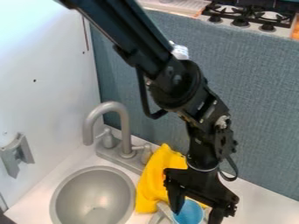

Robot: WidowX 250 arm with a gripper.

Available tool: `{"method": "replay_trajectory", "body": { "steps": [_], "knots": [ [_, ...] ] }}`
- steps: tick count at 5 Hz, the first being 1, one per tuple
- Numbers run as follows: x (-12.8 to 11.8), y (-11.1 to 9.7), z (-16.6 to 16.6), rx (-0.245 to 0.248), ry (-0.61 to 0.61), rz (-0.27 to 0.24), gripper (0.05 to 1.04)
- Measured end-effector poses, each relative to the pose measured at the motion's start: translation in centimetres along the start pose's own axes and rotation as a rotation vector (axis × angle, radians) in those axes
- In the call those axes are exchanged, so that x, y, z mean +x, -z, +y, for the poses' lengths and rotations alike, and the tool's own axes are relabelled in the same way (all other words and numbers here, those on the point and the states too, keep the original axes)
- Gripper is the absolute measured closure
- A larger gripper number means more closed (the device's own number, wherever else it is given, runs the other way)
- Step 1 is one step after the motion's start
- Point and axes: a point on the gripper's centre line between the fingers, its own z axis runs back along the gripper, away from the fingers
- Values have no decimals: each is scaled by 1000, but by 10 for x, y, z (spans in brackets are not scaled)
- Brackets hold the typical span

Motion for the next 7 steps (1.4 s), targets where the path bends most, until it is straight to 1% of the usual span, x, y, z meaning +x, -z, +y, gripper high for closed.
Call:
{"method": "replay_trajectory", "body": {
  "steps": [1, 2, 3, 4, 5, 6, 7],
  "knots": [
    [3, 9, -12, 18, 33, 11, 83],
    [10, 18, -13, 40, 19, 26, 83],
    [11, 27, -15, 88, 21, 54, 83],
    [12, 31, -12, 141, 4, 74, 83],
    [9, 38, -8, 153, -3, 114, 83],
    [11, 40, -5, 147, 1, 127, 141],
    [12, 44, -5, 125, 22, 133, 425]
  ]
}}
